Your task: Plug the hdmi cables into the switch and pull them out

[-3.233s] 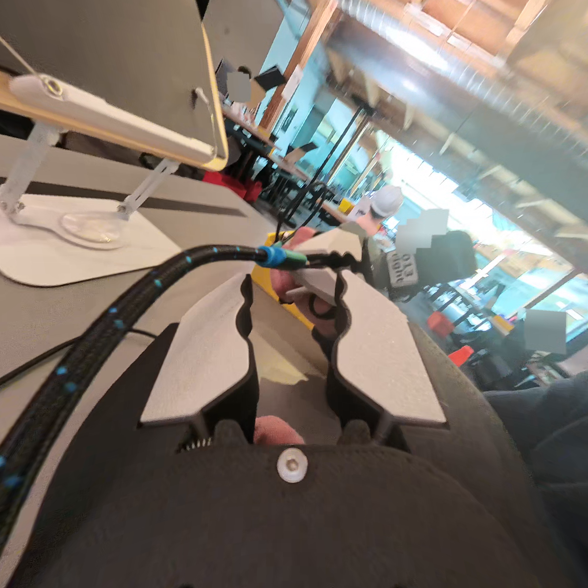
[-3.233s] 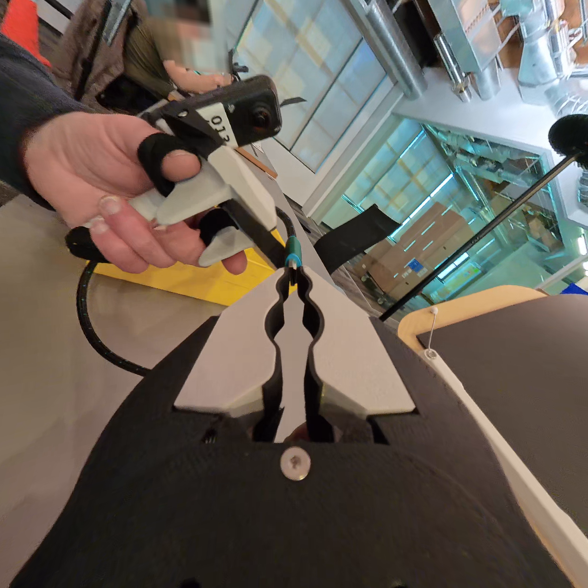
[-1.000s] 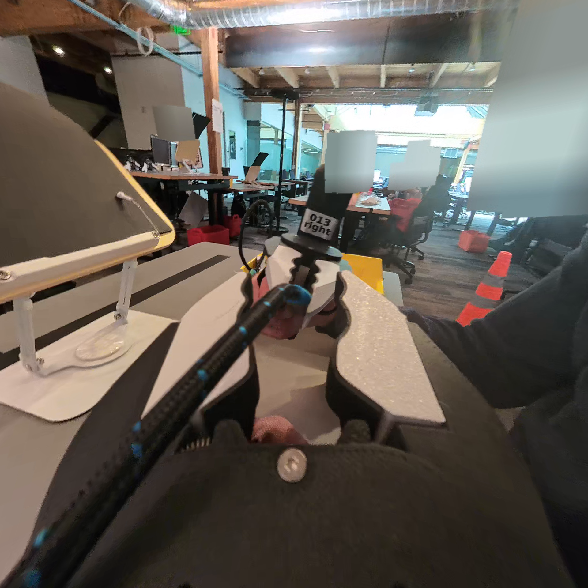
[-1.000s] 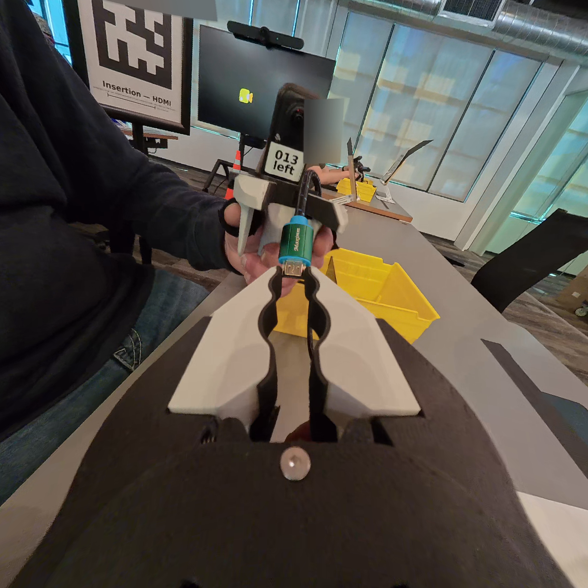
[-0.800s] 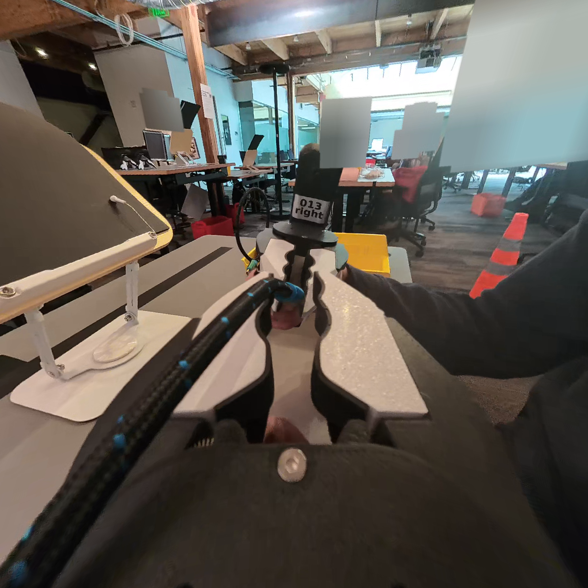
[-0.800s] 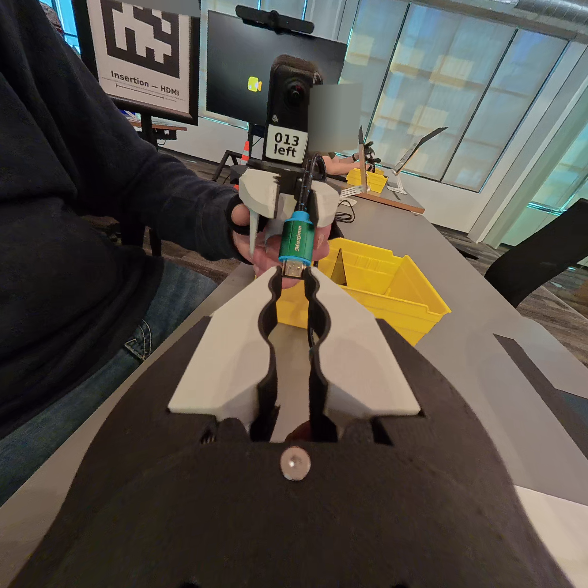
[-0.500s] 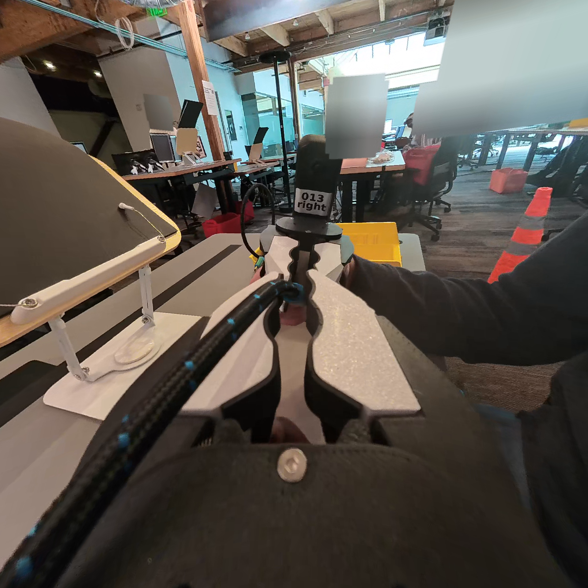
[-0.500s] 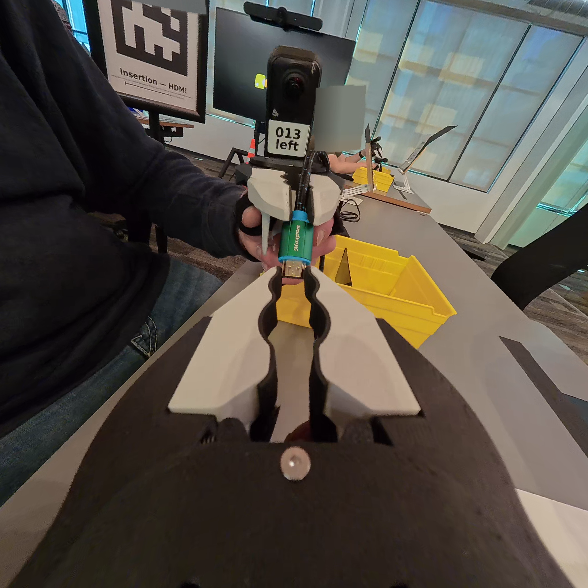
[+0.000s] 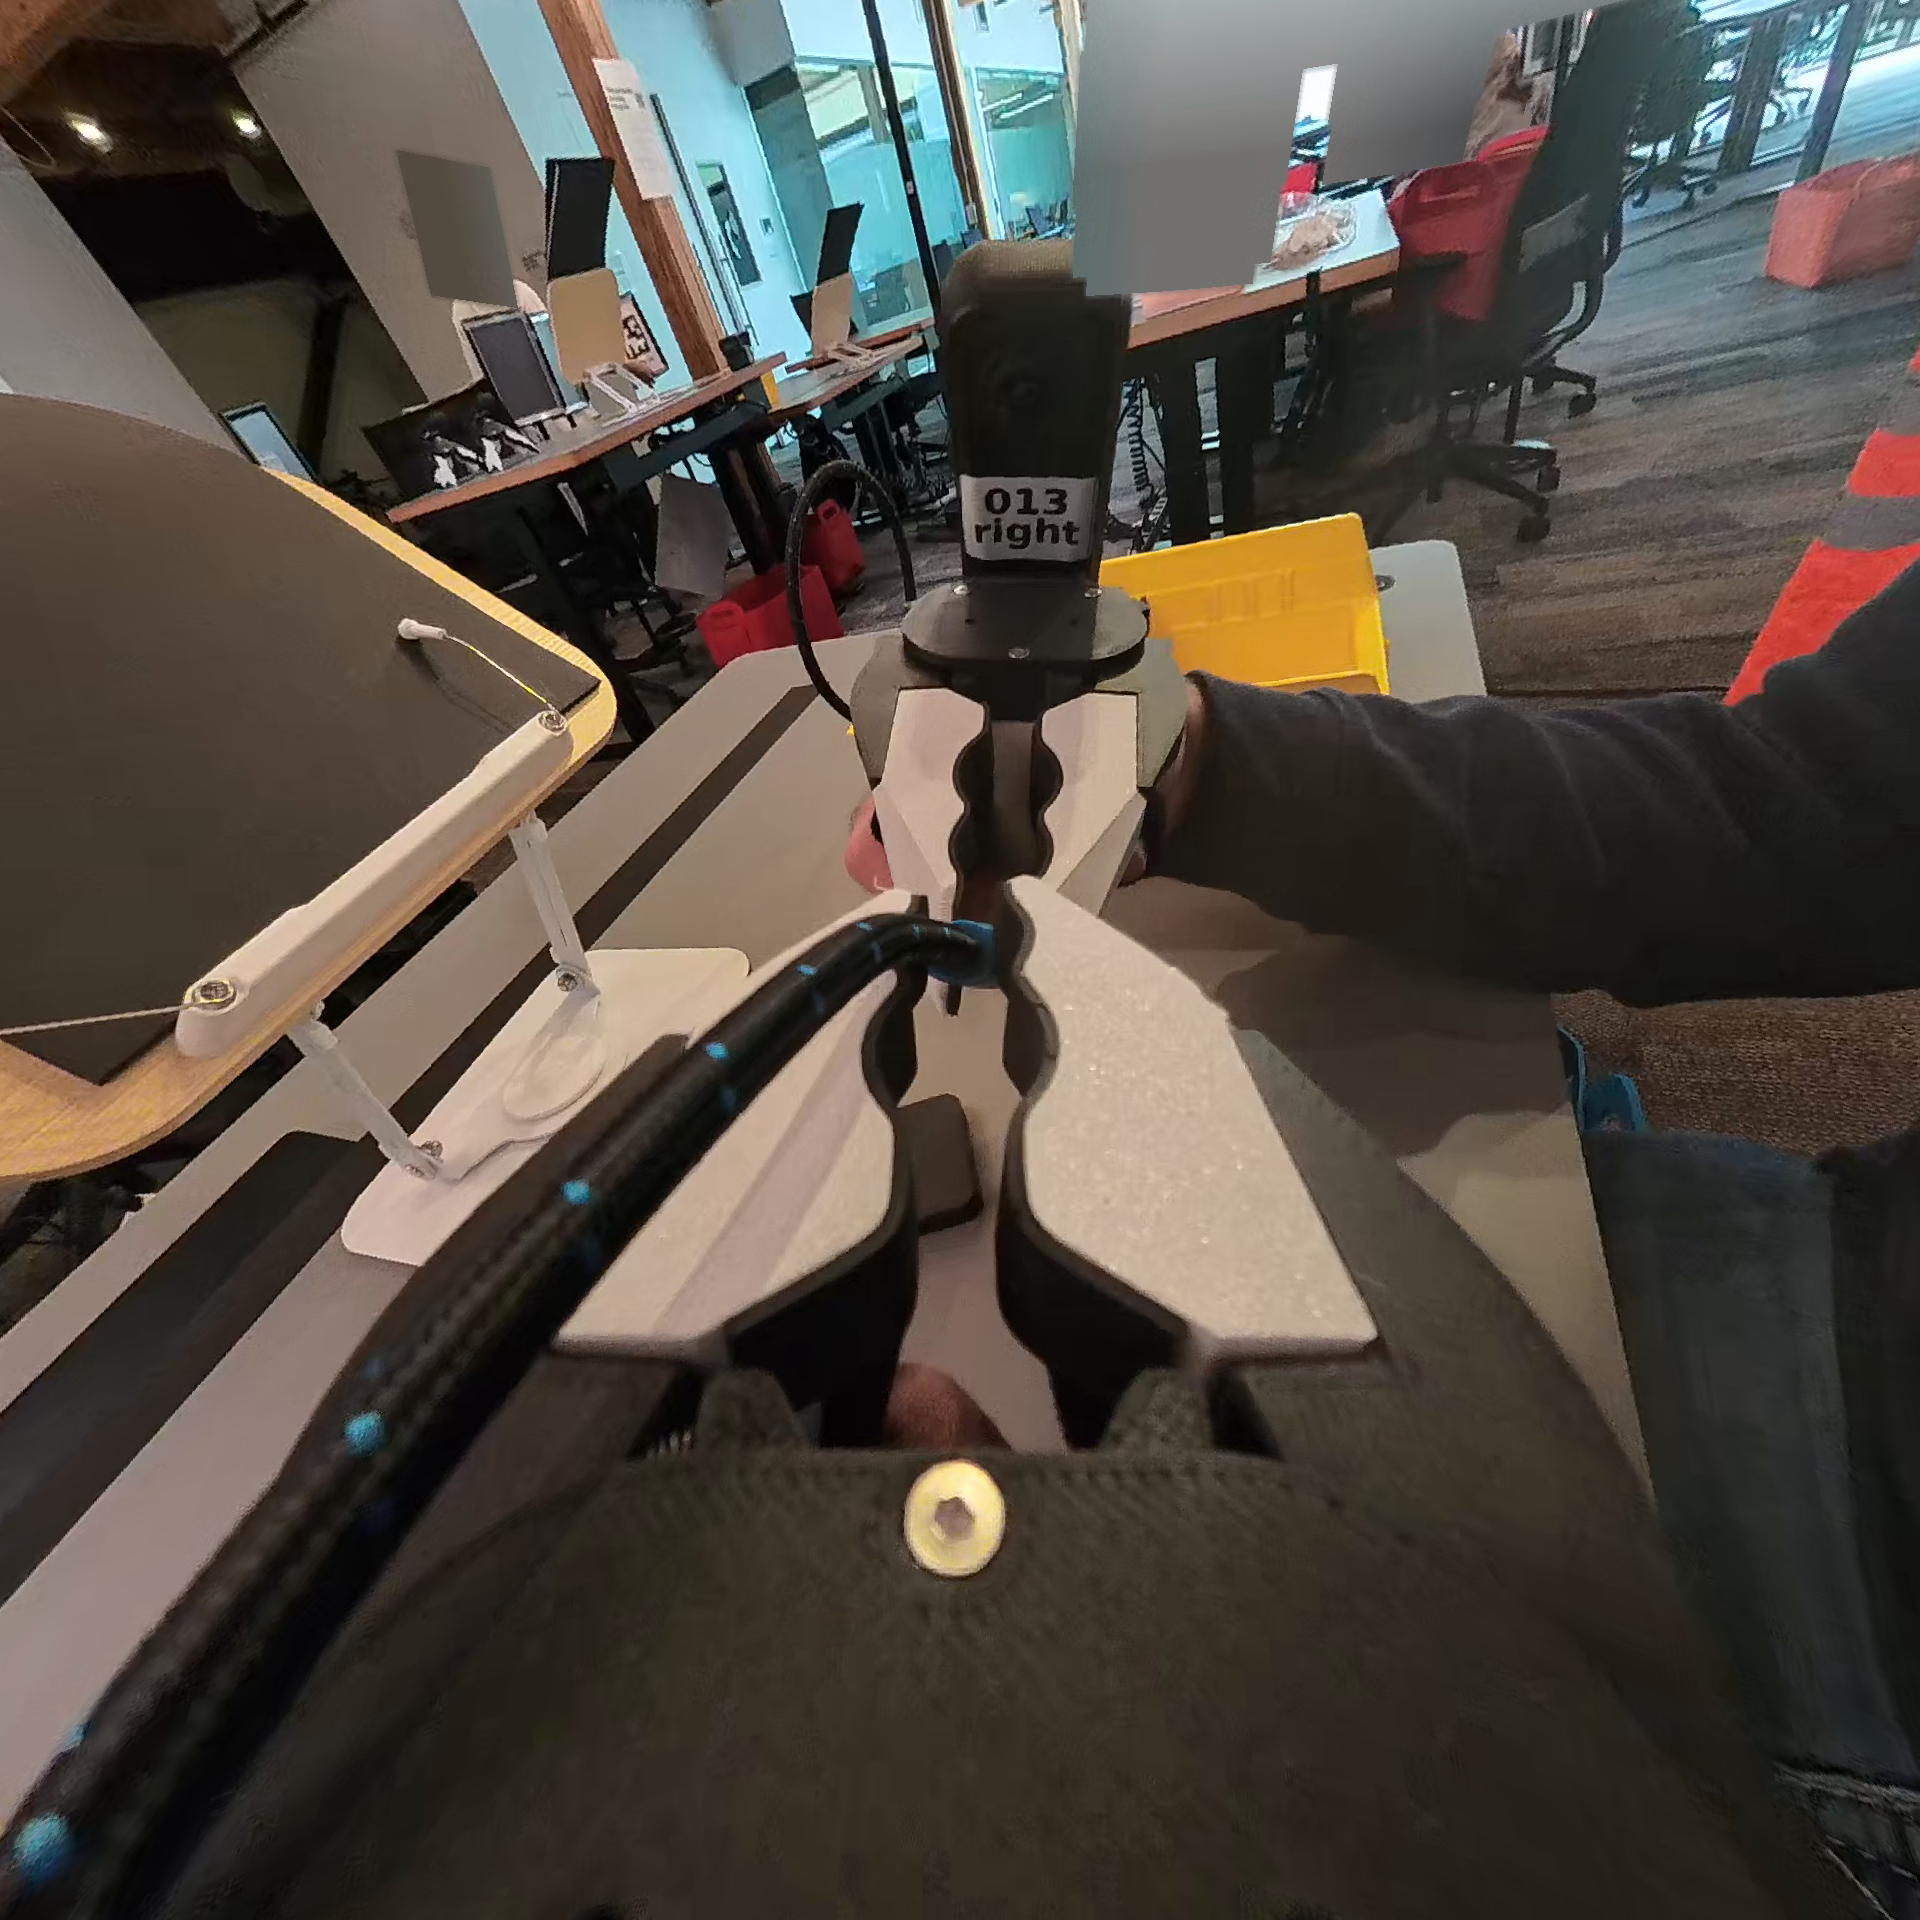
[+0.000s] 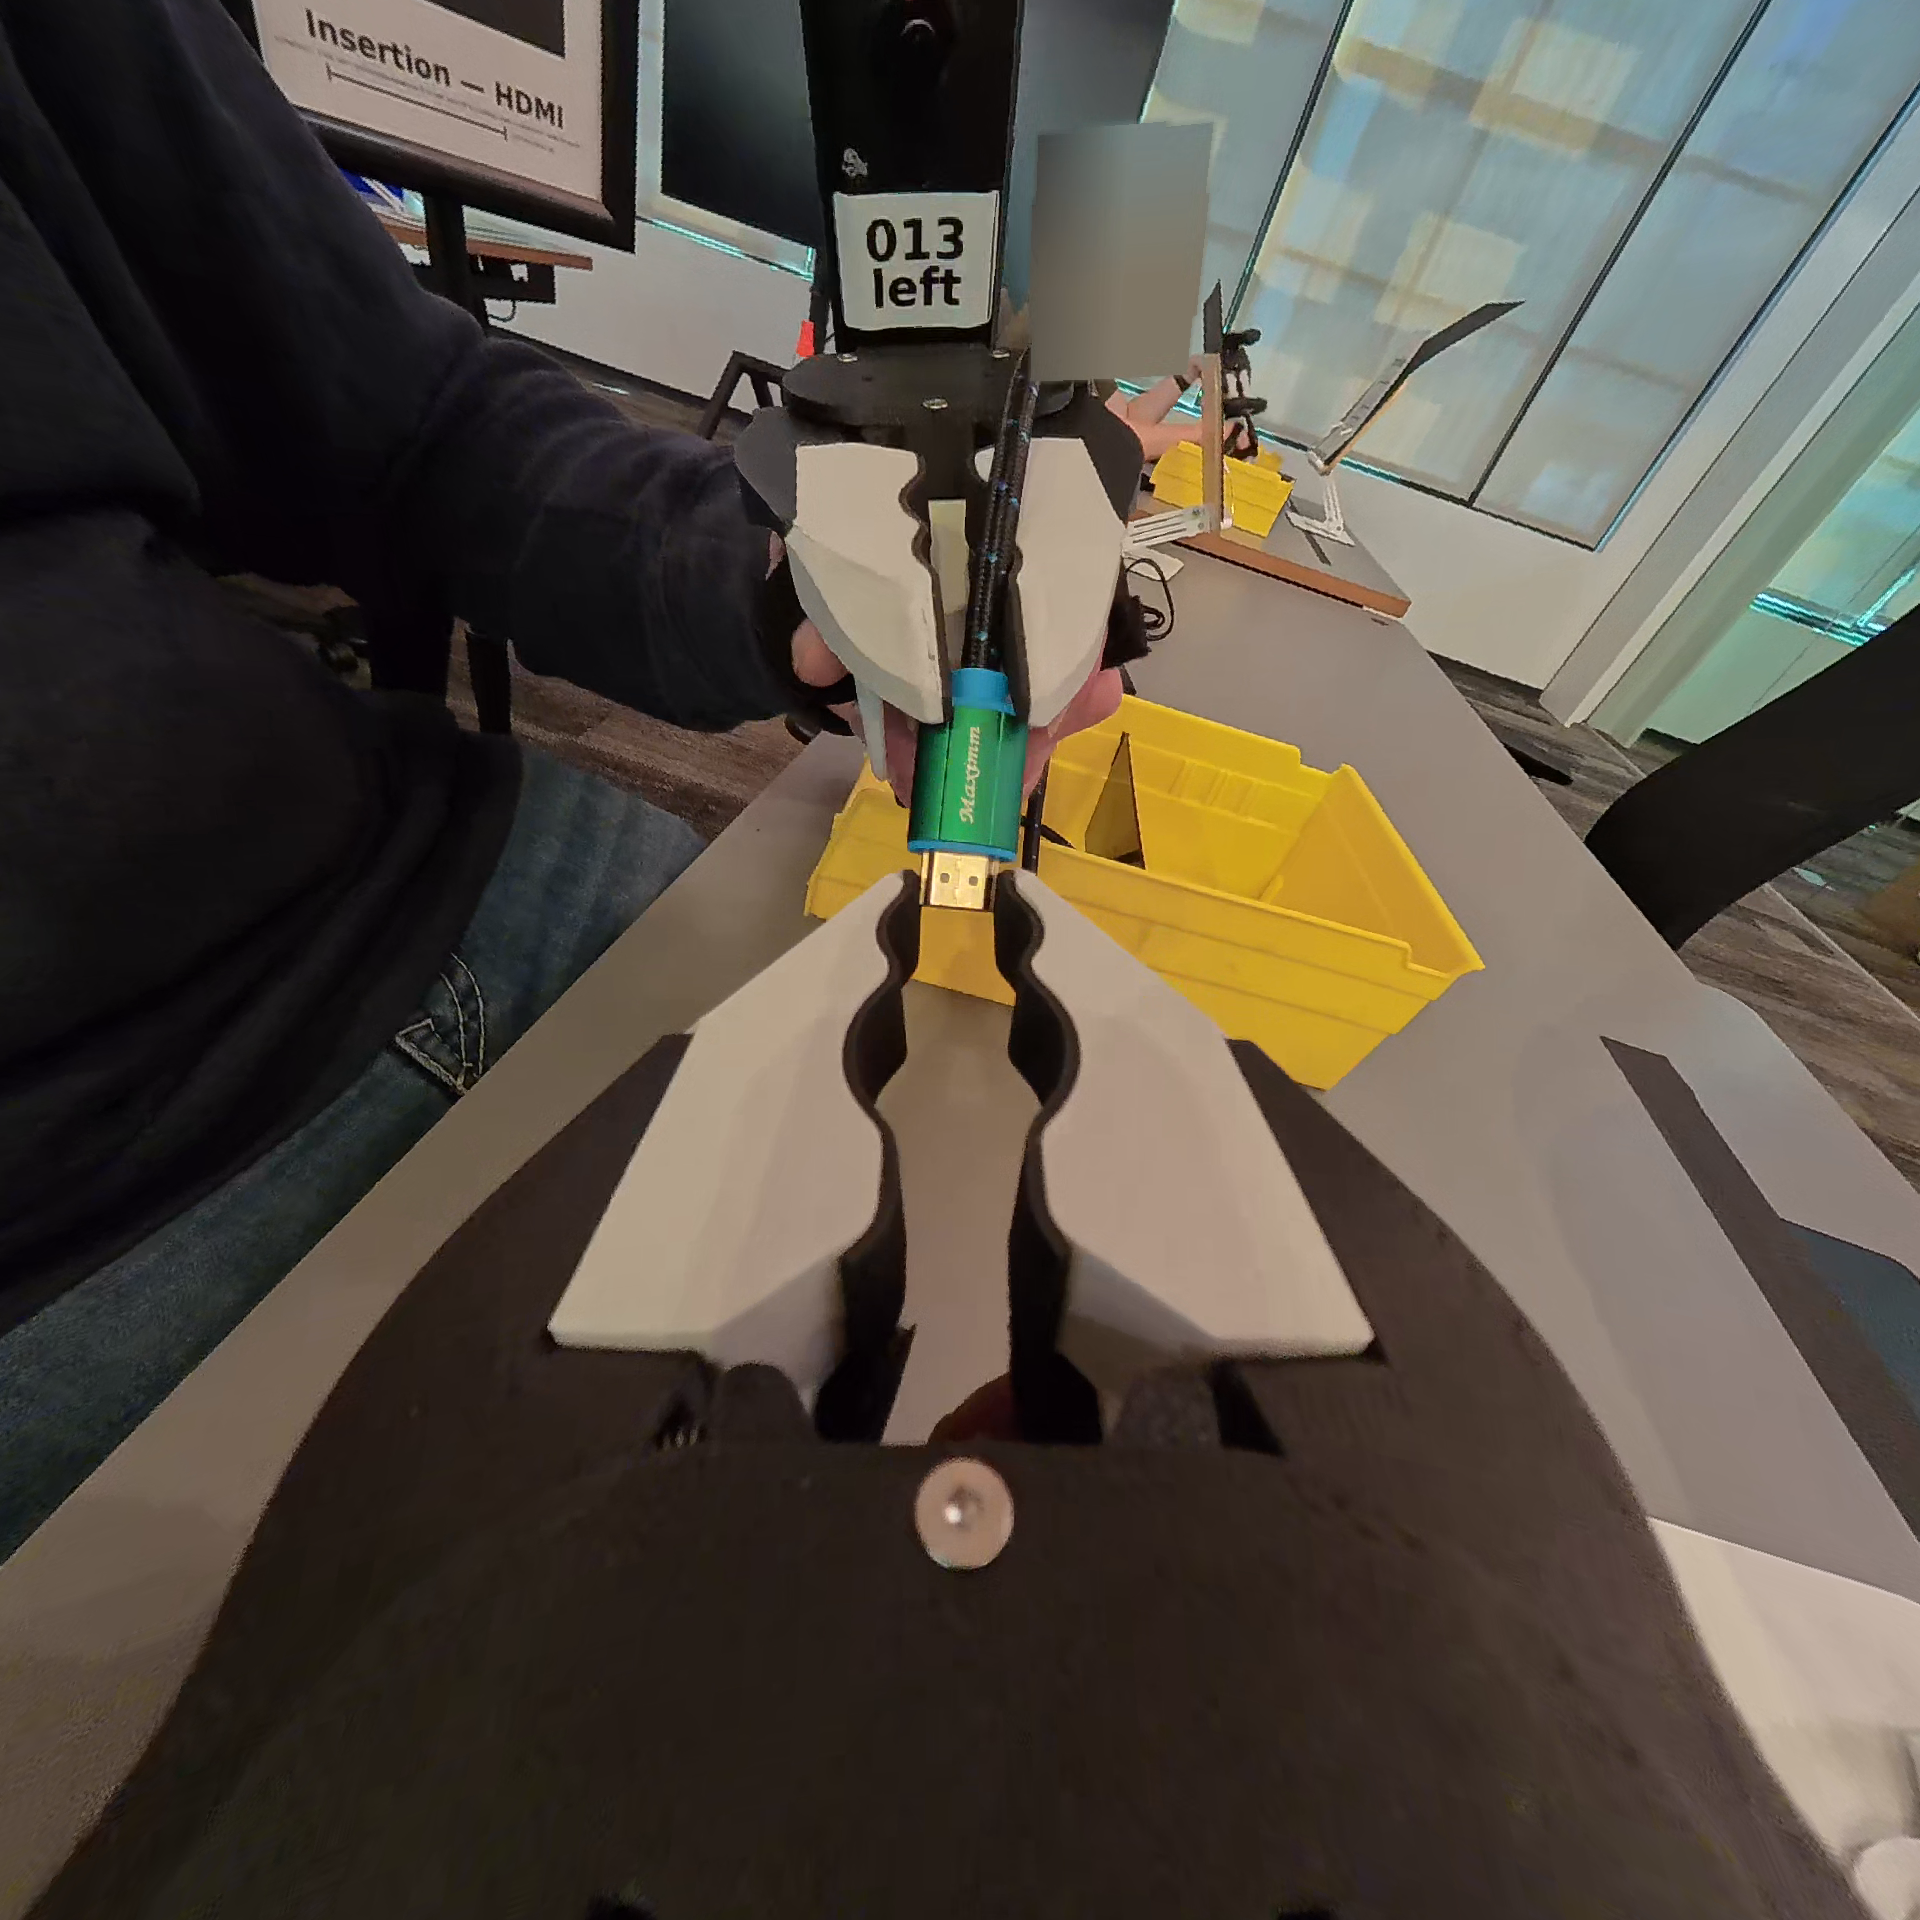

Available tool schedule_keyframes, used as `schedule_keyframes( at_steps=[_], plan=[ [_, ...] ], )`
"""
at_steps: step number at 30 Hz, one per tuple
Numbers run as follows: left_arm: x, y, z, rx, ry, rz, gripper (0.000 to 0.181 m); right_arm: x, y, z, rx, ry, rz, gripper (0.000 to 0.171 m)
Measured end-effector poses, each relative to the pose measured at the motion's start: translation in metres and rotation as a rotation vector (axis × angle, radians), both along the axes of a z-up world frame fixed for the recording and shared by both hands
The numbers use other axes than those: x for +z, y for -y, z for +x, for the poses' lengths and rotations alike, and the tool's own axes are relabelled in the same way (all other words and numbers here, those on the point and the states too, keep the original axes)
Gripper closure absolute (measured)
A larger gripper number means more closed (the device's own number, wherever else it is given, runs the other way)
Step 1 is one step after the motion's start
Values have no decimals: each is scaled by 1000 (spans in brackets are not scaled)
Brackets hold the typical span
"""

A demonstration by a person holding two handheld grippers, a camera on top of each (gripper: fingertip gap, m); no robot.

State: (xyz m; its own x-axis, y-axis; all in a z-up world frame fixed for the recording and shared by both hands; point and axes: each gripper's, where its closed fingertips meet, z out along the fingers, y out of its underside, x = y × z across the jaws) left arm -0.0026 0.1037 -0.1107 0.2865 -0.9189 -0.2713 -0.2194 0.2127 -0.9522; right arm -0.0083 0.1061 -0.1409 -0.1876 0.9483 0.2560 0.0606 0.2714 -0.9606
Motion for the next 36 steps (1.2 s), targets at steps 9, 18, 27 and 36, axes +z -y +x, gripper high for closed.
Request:
schedule_keyframes(
  at_steps=[9,18,27,36],
  plan=[
    [-4,-5,-2,39,-45,48,171,-5,-8,-4,-51,21,12,156],
    [-25,-13,-6,77,-202,89,172,22,-15,-4,-117,-92,-17,134],
    [-63,-12,5,80,-374,103,170,18,-2,-25,-127,-73,70,160],
    [-70,-18,3,109,-405,84,171,16,9,-29,-89,-48,94,167]
  ],
)
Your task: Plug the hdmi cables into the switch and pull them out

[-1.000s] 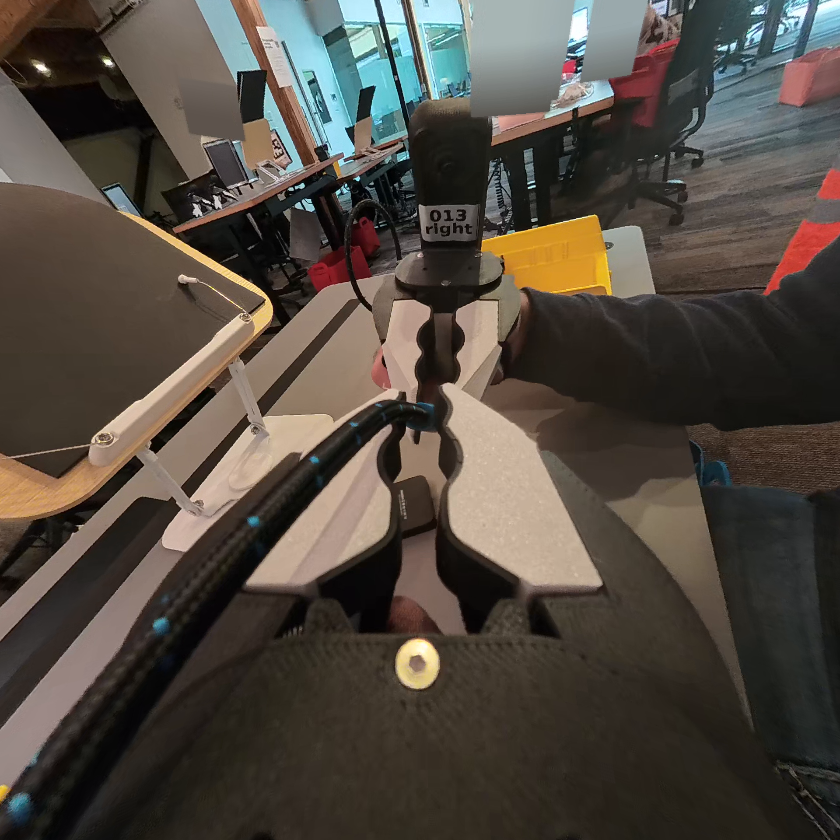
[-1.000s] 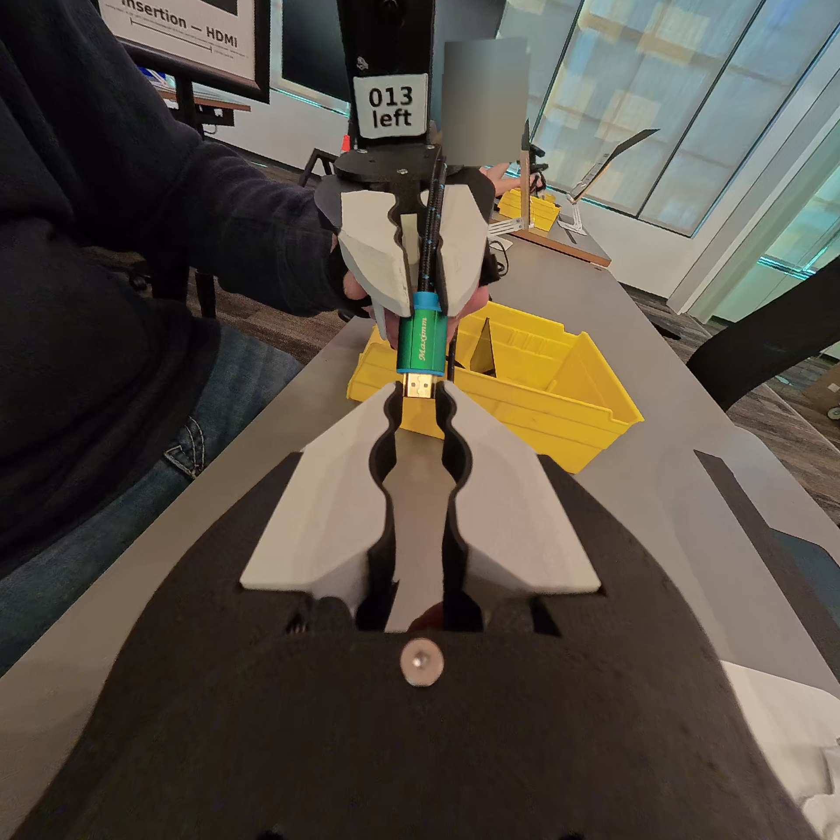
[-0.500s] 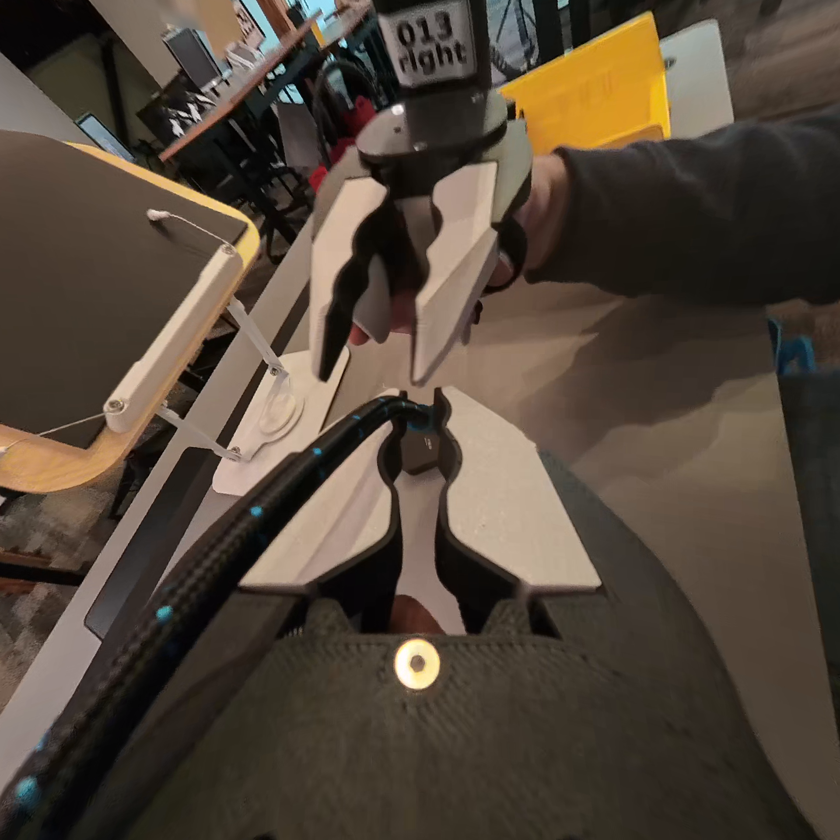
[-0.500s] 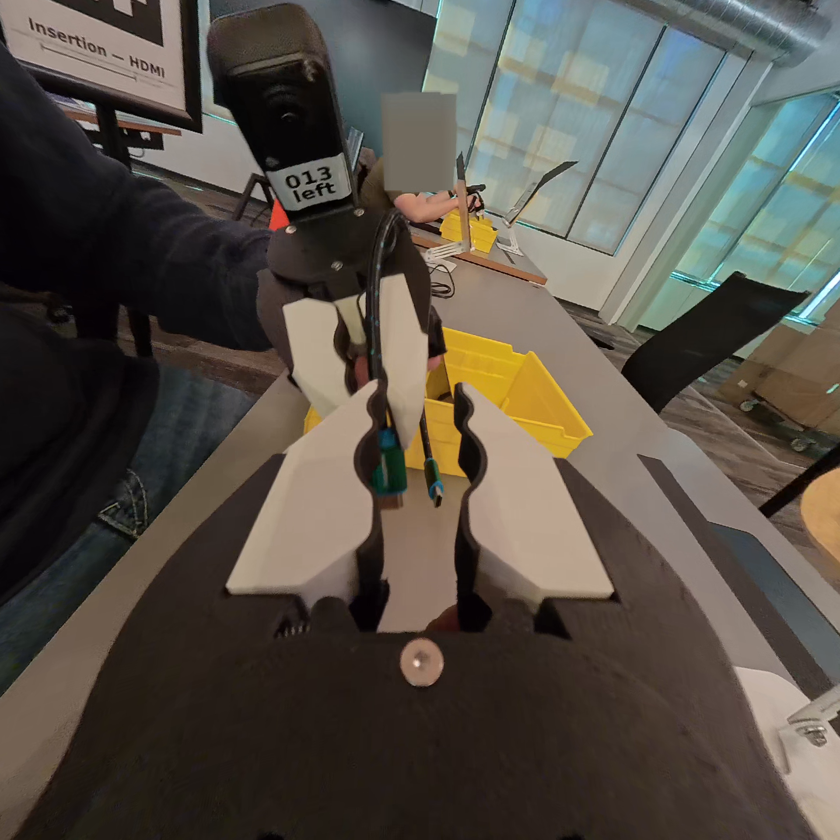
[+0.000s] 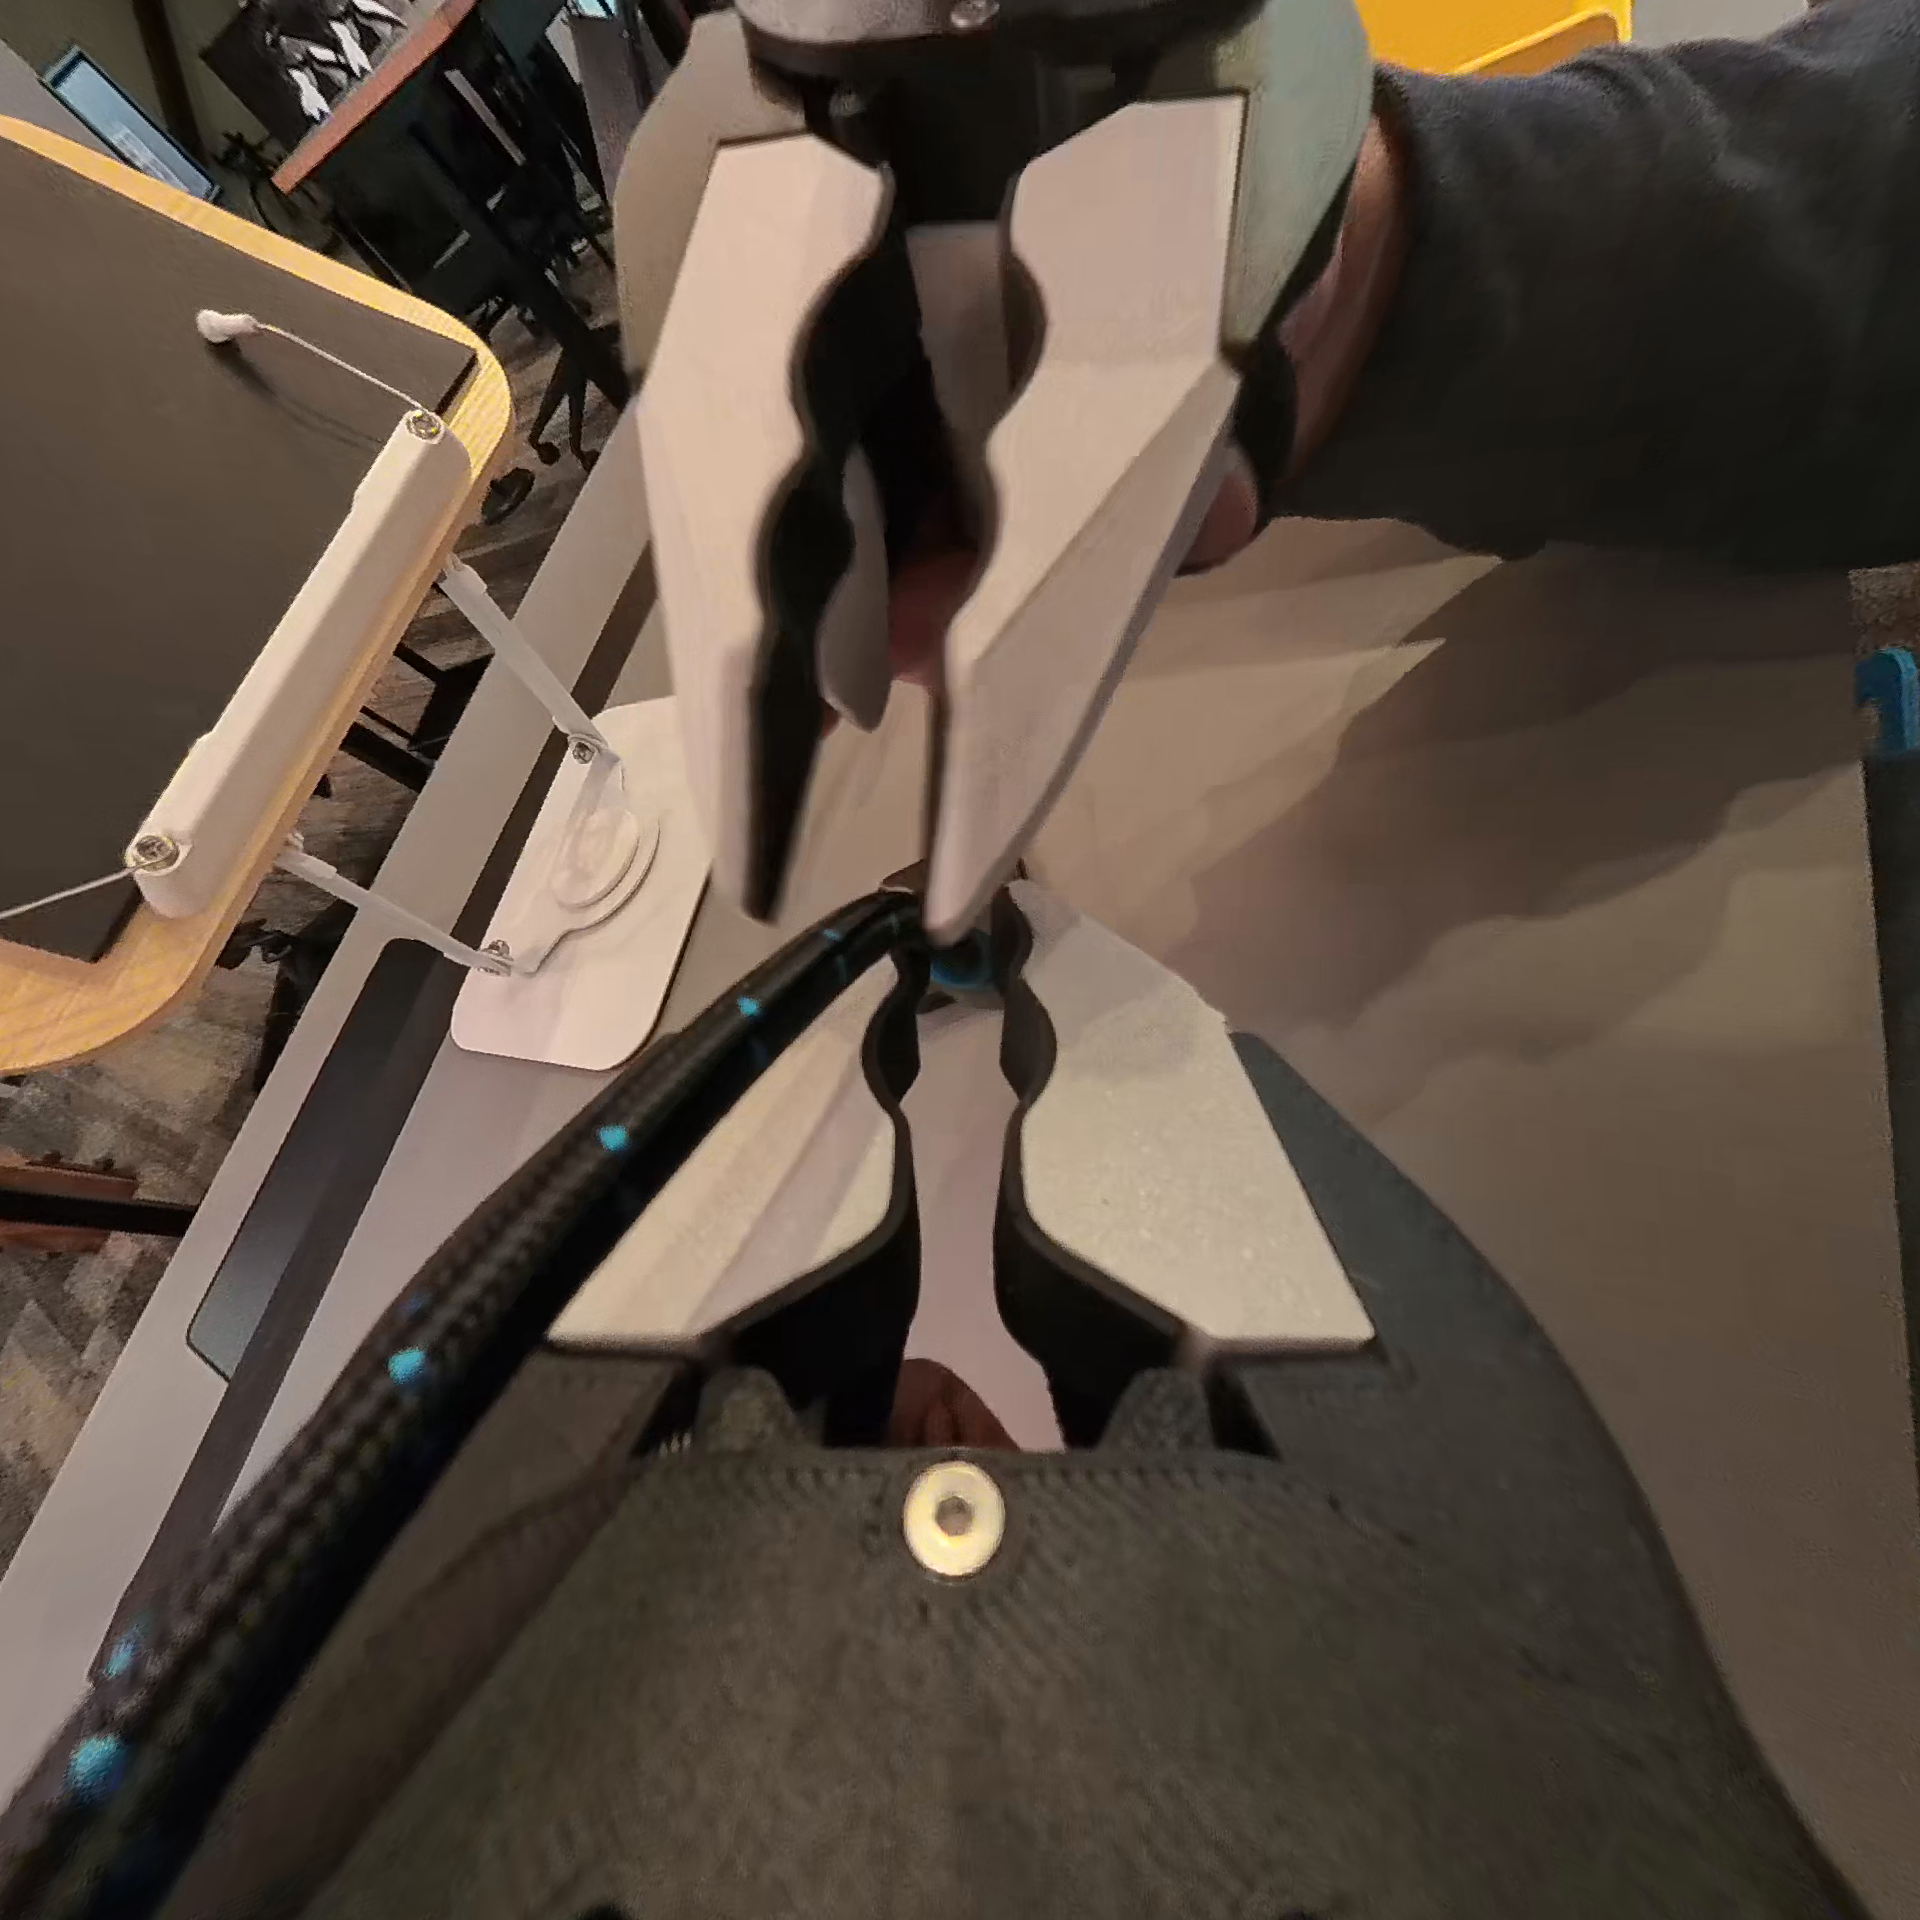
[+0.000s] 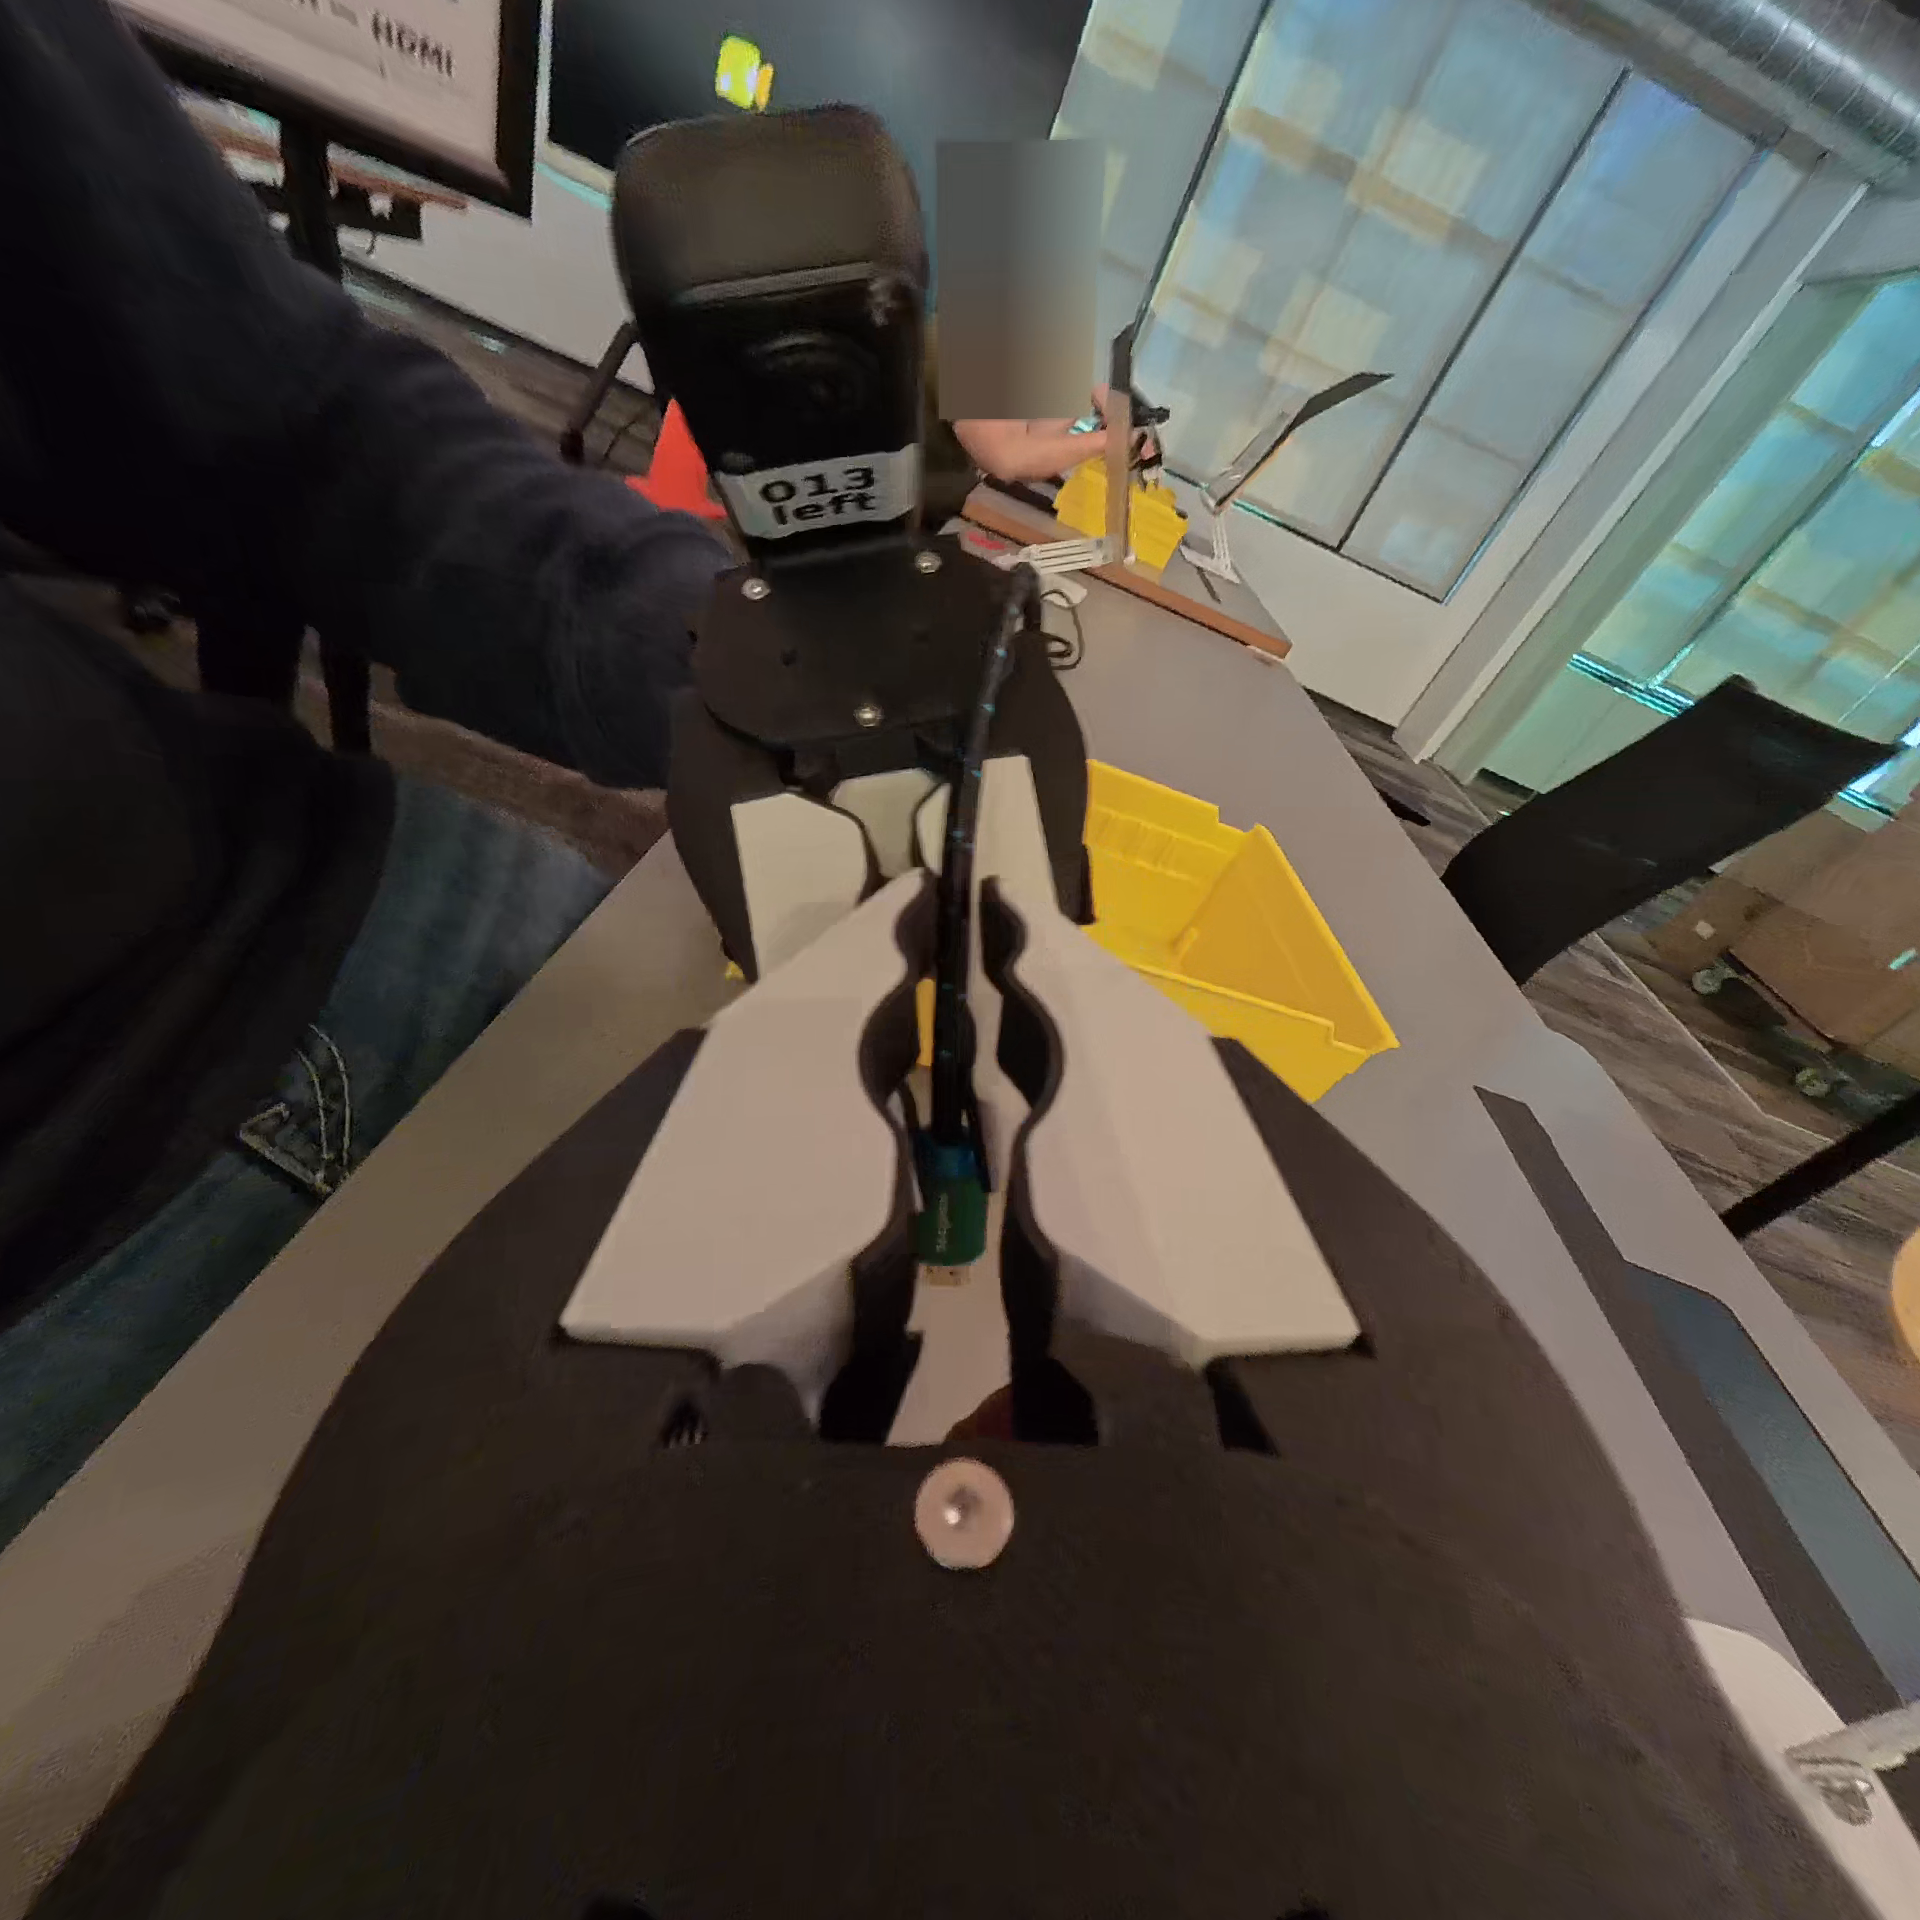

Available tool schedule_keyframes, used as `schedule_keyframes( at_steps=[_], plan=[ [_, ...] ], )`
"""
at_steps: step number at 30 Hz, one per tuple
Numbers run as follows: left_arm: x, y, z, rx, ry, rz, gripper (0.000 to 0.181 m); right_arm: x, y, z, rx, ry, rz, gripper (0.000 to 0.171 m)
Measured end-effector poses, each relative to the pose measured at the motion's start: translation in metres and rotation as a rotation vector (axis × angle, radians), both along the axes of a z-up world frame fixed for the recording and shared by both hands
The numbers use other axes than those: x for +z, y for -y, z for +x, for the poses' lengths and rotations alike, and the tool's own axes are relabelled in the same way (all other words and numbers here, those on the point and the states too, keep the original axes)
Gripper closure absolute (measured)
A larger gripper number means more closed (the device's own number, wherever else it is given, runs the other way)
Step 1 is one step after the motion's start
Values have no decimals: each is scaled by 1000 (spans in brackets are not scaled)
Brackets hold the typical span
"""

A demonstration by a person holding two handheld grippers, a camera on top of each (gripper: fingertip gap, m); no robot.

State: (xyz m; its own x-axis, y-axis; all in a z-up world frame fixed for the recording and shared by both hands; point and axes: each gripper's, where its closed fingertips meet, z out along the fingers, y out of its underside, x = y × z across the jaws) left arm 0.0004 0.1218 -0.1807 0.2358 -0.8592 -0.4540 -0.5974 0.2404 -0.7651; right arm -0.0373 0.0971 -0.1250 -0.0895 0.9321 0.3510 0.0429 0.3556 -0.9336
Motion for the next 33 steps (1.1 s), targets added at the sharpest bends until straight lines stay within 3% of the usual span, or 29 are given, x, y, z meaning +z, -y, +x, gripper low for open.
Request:
schedule_keyframes(
  at_steps=[15,30,33],
  plan=[
    [-15,4,4,2,-20,-76,173,-17,16,-5,71,99,21,169],
    [-20,0,1,16,-76,-28,153,-23,17,-2,69,146,37,169],
    [-21,2,1,11,-77,-46,156,-23,14,-1,55,152,42,169]
  ],
)
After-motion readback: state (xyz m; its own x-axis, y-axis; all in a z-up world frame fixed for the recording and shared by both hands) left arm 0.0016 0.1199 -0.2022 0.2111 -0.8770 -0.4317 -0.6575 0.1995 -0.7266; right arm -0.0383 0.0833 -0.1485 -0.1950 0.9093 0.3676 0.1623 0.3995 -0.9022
